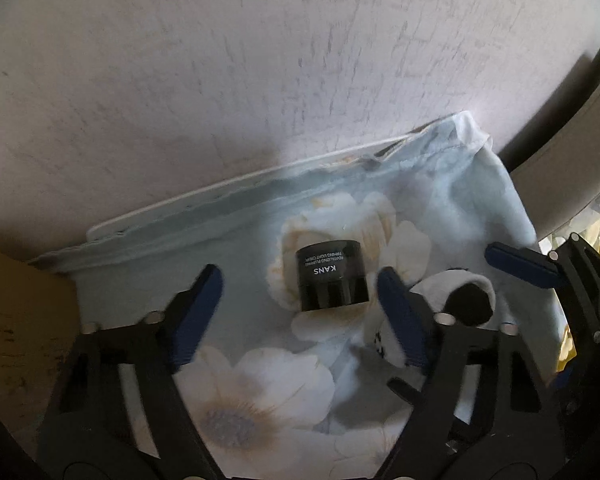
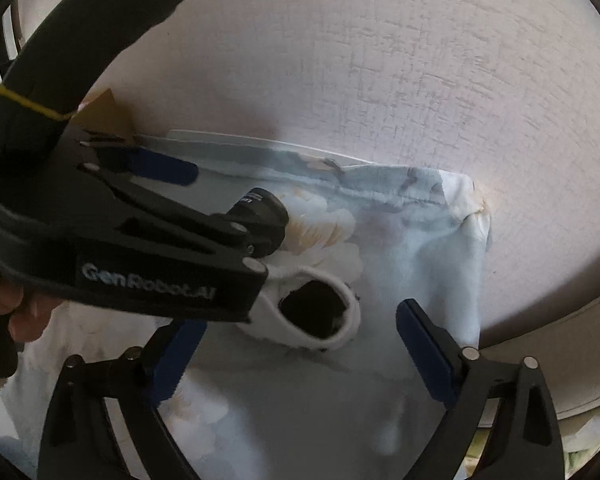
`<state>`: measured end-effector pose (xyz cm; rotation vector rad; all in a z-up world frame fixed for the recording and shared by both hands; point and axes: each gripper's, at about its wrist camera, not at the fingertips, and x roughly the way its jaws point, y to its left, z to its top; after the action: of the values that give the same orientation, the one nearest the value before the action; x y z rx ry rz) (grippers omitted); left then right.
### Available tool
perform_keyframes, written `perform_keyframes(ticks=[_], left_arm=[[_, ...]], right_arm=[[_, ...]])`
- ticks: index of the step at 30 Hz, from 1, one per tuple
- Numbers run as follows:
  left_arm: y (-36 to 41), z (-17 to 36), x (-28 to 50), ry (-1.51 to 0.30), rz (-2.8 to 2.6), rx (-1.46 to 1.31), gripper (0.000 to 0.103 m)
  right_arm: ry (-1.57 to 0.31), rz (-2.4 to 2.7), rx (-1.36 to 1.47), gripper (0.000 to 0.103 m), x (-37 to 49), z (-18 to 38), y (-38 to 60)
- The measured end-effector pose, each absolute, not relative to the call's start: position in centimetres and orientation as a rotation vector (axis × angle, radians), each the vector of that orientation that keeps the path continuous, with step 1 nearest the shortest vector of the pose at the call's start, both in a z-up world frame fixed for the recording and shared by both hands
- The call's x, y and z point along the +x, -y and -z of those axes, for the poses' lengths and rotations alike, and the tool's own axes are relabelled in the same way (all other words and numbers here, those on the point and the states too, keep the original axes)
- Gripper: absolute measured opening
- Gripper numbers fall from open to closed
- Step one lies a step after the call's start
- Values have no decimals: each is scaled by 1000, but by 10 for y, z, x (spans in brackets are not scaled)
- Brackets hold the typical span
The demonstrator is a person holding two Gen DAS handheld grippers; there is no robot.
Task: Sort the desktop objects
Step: 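Grasp black KANS jar with left gripper while right gripper grasps white sock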
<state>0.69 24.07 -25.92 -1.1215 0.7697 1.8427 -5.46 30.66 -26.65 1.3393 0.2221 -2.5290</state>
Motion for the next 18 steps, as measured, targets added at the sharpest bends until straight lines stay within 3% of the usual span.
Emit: perform_keyframes(ticks=[4, 5, 13, 18], left_arm=[[-239, 267, 7, -745, -1813, -1147, 38], [-239, 267, 9, -761, -1819, -1130, 33], [-231, 263, 9, -745, -1814, -1138, 33], [-221, 244, 15, -743, -1821, -1108, 32]], right_arm=[[-243, 2514, 1343, 65, -60, 272, -306], [-236, 2500, 1338, 63, -60, 273, -306], [-257, 2498, 1312, 46, -60, 269, -310], [-253, 2496, 1328, 44, -59, 261, -315]])
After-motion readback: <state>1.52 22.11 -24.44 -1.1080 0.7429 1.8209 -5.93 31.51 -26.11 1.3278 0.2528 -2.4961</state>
